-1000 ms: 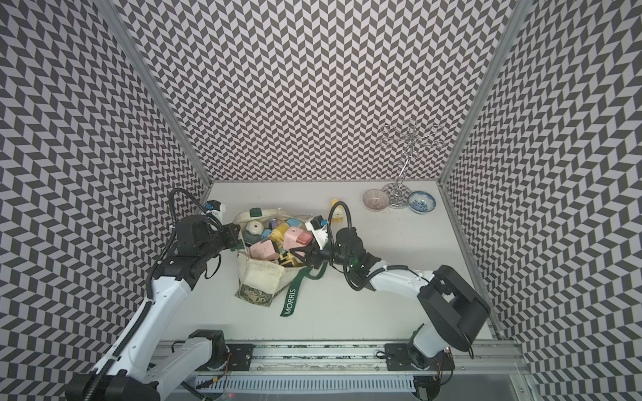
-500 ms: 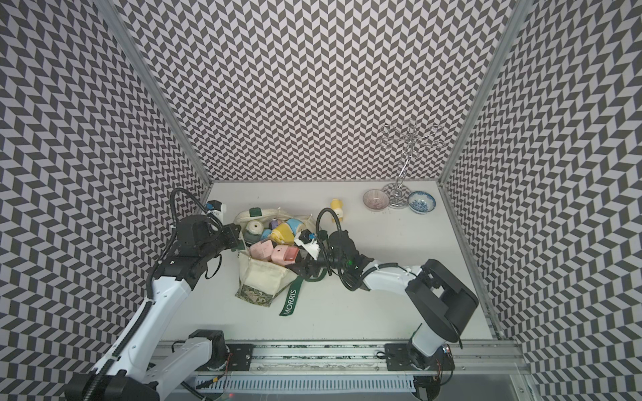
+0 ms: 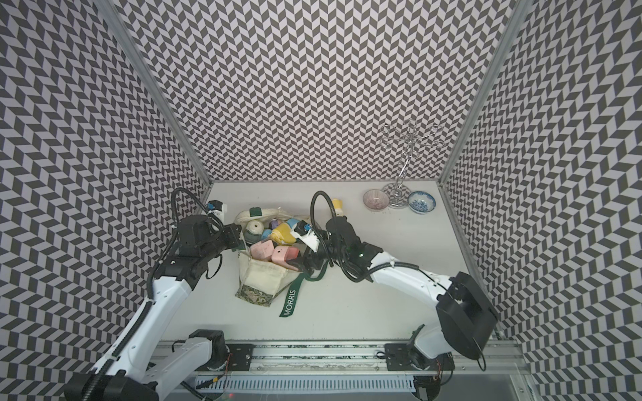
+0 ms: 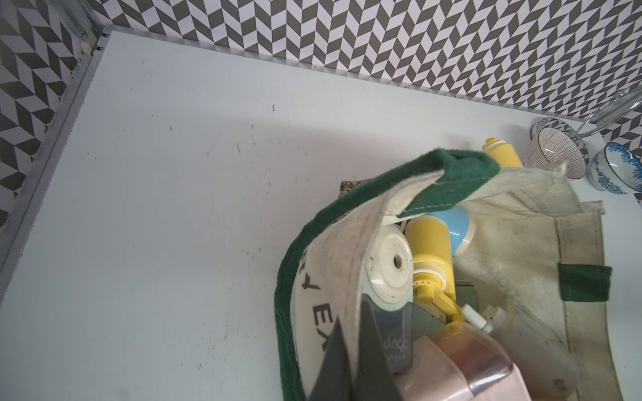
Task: Take out the pencil sharpeners from the tote bags
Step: Adjust the pencil sharpener in the canvas bag.
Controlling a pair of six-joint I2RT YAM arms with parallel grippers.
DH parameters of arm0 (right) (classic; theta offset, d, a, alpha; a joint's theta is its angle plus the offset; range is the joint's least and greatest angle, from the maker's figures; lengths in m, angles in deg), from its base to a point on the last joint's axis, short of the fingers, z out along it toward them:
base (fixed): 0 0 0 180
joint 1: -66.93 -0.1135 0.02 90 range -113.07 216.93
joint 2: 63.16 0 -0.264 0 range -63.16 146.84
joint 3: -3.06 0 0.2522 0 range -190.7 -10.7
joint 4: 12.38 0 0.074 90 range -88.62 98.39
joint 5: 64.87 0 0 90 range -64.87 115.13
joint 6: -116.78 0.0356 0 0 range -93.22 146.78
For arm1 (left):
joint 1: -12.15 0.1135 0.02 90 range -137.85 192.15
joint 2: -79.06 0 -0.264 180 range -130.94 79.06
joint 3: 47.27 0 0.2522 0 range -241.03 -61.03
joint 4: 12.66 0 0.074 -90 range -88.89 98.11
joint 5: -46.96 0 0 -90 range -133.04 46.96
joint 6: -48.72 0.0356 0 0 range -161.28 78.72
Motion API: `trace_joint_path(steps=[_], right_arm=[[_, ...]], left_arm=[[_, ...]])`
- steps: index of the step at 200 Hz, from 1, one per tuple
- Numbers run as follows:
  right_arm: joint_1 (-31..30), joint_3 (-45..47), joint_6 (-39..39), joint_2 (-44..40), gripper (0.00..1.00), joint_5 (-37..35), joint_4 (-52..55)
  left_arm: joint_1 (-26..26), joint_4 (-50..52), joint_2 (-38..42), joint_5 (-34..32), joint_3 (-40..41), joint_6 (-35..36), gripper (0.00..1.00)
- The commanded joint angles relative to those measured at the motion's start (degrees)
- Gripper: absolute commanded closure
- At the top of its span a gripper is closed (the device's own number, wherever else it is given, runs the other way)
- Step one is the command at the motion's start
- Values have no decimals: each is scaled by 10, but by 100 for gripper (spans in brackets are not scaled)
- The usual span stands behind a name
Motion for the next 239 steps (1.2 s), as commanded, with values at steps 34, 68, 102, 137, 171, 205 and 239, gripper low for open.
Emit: trace_joint_path(steps=[34, 68, 102, 137, 171, 205, 239], right_arm=[[-4, -120, -29, 5, 13, -33, 176], [-3, -242, -60, 80, 21, -40, 340], [-18, -236, -75, 82, 19, -22, 336], [-29, -245, -80, 101, 18, -34, 355], [-37, -268, -85, 132, 15, -49, 375], [-44, -308, -81, 181, 22, -69, 407], [-58, -332, -78, 210, 33, -79, 443]], left_arm=[[-13, 3, 9, 40, -32, 17, 100], [-27, 16, 5, 69, -61, 28, 100], [-35, 23, -7, 81, -75, 37, 100], [-40, 20, -17, 92, -81, 40, 100], [-44, 20, -21, 105, -91, 46, 100], [-49, 25, -28, 104, -97, 50, 100], [-49, 22, -25, 97, -96, 47, 100]])
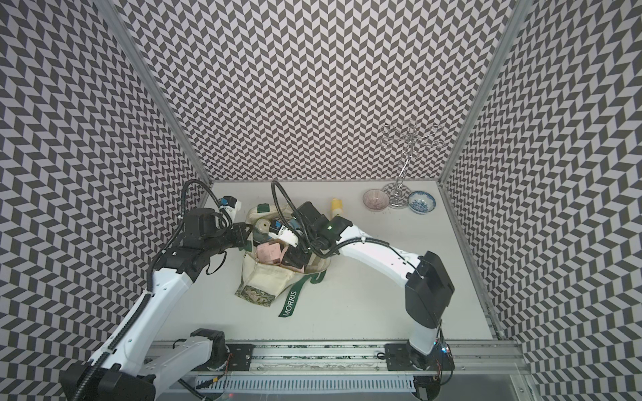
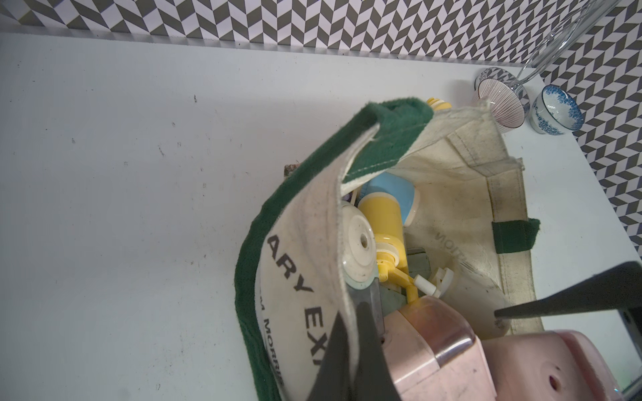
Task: Take out the pencil sharpeners from the tote bags
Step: Adjust the pencil sharpener in the canvas bag.
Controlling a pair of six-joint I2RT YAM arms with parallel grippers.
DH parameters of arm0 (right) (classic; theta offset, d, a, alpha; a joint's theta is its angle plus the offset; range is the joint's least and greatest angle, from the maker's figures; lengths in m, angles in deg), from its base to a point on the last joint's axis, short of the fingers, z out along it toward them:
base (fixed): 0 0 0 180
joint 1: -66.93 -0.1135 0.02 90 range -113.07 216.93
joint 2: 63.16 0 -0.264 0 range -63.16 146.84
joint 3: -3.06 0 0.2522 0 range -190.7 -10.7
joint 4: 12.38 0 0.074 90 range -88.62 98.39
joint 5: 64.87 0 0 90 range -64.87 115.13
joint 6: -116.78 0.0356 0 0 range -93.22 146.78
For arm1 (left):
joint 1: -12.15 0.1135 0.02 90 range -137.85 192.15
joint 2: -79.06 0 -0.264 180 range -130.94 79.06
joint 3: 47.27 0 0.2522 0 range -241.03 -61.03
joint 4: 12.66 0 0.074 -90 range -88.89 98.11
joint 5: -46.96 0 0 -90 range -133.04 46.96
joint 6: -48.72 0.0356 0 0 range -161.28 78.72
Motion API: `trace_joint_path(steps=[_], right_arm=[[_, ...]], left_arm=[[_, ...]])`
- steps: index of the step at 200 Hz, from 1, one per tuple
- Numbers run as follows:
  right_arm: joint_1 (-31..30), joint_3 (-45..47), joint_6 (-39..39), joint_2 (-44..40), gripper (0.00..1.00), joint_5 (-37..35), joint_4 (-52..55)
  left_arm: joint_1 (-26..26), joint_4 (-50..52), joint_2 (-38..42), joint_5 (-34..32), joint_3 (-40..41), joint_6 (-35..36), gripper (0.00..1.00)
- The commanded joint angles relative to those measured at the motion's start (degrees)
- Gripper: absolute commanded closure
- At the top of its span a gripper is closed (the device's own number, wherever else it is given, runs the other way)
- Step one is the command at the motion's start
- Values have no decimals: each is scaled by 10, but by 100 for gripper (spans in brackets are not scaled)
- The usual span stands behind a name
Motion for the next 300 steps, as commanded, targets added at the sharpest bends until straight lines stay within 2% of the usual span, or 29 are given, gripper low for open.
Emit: trace_joint_path(steps=[1, 11, 45, 75, 85, 111, 123, 148, 173, 190, 210, 230, 272, 300], right_arm=[[-13, -21, -6, 14, 33, -14, 29], [-16, -26, -2, 14, 36, -23, 27], [-20, -52, 2, 11, 56, -47, 42], [-20, -42, 6, -18, 65, -64, -7], [-20, -31, 6, -32, 65, -74, -40], [-19, 48, 17, -89, 67, -66, -201], [-18, 123, 39, -126, 69, -63, -336], [-18, 293, 62, -173, 72, -5, -638], [-18, 346, 105, -147, 72, 15, -750], [-18, 346, 101, -112, 71, 59, -762], [-18, 350, 117, -84, 64, 75, -775], [-18, 365, 100, -83, 47, 86, -766], [-19, 366, 64, -105, 23, 72, -670], [-18, 374, 57, -124, 20, 68, -618]], left_arm=[[-8, -45, 7, 29, -31, 9, 100], [-8, -44, 4, 33, -34, 7, 100], [-8, -38, 8, 28, -37, 7, 100], [-8, -42, 13, 18, -28, 3, 100], [-8, -41, 15, 12, -26, 2, 100], [-8, -47, 24, 4, -15, -4, 100], [-8, -50, 29, 5, -10, -7, 100], [-7, -53, 34, 4, -2, -11, 100], [-7, -53, 41, -1, 5, -13, 100], [-7, -57, 43, -2, 8, -14, 100], [-7, -57, 41, -1, 9, -15, 100], [-7, -54, 39, -3, 9, -12, 100], [-7, -54, 39, -2, 11, -11, 100], [-7, -56, 41, -2, 11, -11, 100]])
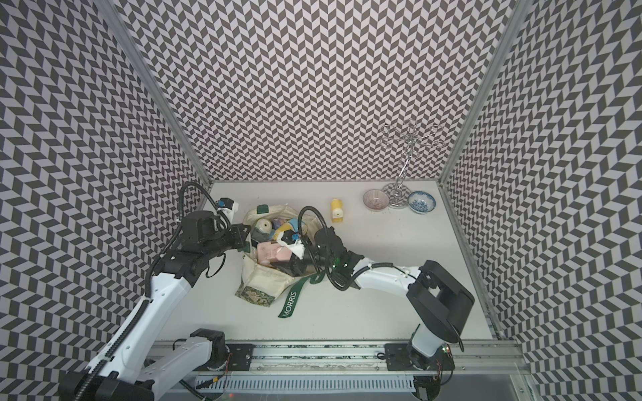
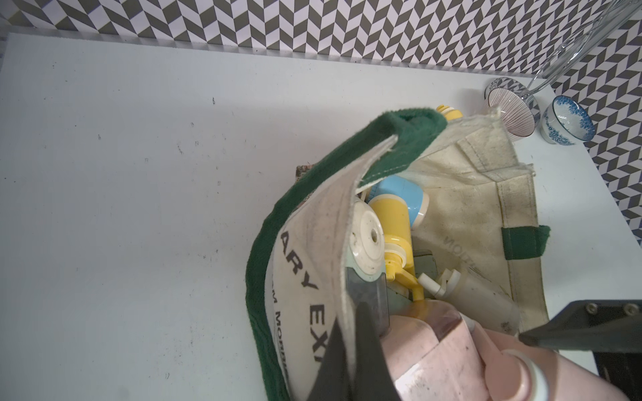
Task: Take out the pencil sharpeners from the tote bags
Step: Adjust the pencil sharpener in the canvas bag, then pick up the pencil sharpener from the canvas bag.
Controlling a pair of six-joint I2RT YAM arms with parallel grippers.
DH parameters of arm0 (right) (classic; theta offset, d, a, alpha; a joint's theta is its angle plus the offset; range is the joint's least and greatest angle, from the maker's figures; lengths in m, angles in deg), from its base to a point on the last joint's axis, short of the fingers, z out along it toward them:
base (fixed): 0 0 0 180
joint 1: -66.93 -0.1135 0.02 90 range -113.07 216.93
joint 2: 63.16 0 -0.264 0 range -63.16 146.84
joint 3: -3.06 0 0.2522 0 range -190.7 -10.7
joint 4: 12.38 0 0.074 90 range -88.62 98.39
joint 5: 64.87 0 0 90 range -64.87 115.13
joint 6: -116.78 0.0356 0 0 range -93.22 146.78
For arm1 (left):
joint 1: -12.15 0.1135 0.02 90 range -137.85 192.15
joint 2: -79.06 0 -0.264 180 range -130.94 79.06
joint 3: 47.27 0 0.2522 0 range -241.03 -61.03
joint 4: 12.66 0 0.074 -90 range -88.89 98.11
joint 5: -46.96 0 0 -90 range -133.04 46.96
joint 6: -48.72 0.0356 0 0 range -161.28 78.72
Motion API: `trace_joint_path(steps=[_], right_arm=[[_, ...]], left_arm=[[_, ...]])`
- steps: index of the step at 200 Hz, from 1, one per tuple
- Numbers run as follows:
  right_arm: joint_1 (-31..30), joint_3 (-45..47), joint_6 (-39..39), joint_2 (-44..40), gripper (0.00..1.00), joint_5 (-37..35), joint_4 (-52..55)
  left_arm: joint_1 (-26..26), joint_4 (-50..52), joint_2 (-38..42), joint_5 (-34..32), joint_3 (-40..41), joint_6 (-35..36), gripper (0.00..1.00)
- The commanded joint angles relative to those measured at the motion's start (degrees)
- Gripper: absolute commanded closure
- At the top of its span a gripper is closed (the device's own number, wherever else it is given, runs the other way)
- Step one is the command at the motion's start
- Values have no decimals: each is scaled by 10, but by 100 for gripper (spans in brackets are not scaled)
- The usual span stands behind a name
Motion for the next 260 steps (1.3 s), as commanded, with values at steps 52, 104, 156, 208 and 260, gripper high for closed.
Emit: trace_joint_path(steps=[52, 104, 156, 208, 260], right_arm=[[-7, 20, -30, -89, 19, -60, 113], [-7, -20, -84, -98, 21, -104, 218], [-8, -123, -43, -43, 15, -84, 318], [-14, -262, 34, 33, 15, -107, 488], [-22, -273, 72, 33, 16, -140, 545]], left_arm=[[-4, -52, 19, 25, 2, 4, 100], [-4, -52, 21, 24, 3, 5, 100], [-4, -48, 22, 22, 2, 6, 100], [-4, -44, 21, 18, -1, 7, 100], [-4, -41, 24, 14, 1, 7, 100]])
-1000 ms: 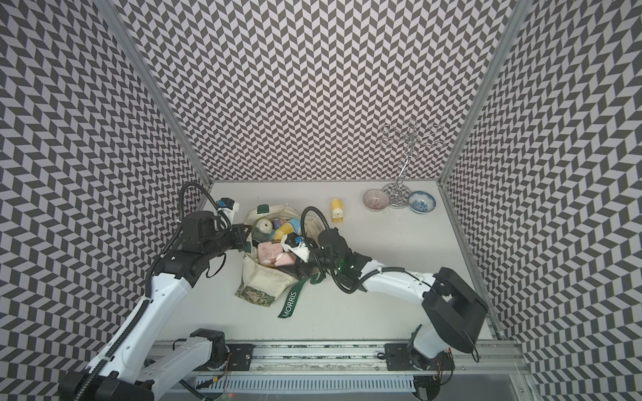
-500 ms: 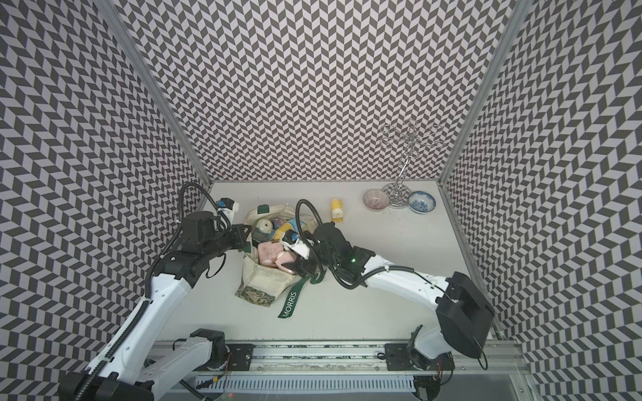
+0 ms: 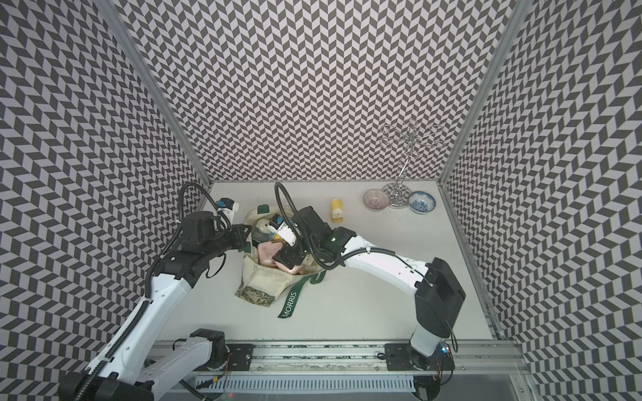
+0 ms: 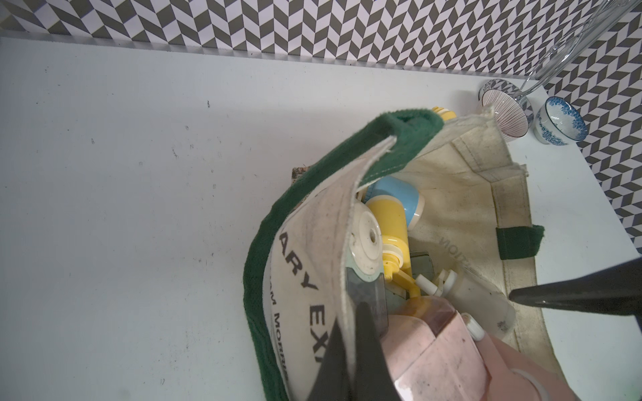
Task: Take out the pencil sharpeners from the tote bags
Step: Pick up the pencil sharpener from the canvas bag.
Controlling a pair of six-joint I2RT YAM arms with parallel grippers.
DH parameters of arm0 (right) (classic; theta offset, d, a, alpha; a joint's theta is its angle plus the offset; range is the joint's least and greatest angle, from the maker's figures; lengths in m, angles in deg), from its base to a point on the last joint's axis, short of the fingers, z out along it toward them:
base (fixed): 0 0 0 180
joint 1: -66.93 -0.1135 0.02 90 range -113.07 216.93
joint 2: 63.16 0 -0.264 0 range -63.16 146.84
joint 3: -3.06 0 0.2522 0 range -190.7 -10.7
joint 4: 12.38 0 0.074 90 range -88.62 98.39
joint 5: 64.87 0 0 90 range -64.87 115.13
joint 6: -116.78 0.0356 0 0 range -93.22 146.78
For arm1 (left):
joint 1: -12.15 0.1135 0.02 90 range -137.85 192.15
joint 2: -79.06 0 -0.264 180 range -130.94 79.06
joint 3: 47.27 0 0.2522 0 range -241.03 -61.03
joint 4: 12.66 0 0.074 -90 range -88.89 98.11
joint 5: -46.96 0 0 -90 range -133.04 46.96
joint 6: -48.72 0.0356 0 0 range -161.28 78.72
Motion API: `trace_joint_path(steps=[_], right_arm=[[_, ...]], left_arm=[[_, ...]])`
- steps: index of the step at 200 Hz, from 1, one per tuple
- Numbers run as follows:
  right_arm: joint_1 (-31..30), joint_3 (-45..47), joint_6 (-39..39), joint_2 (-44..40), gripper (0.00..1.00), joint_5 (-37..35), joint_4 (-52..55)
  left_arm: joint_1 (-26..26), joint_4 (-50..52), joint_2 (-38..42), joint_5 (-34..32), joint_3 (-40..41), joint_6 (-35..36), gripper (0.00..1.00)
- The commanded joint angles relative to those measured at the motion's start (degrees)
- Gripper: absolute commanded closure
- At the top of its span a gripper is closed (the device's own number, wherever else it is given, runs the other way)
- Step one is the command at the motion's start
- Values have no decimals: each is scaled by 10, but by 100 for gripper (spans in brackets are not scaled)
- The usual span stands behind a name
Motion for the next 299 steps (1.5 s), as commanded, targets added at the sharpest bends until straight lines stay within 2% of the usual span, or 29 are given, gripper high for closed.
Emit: trace_joint_path(steps=[1, 37, 78, 100, 136, 177, 197, 221, 252, 299], right_arm=[[-10, 1, 26, -5, 16, -21, 36], [-17, 23, 37, -17, 15, -52, 50], [-24, 3, 71, -4, 18, -123, 93], [-27, -5, 96, 2, 22, -131, 116], [-35, -3, 116, 5, 21, -164, 142], [-39, 3, 117, 5, 21, -170, 154], [-39, 8, 114, 0, 30, -172, 155], [-39, 9, 112, 1, 36, -168, 149], [-39, 1, 115, -1, 50, -165, 146], [-37, -50, 110, -39, 59, -185, 148]], left_arm=[[-3, -34, 20, 10, -4, 7, 100], [-3, -34, 23, 7, -3, 8, 100], [-3, -36, 21, 4, 0, 6, 100], [-3, -37, 22, 4, -1, 7, 100], [-3, -37, 21, 4, 1, 7, 100], [-3, -38, 22, 4, 2, 6, 100], [-3, -37, 22, 3, 2, 7, 100], [-3, -37, 22, 2, 2, 7, 100], [-4, -36, 21, 1, 2, 7, 100], [-4, -39, 21, 1, 6, 7, 100]])
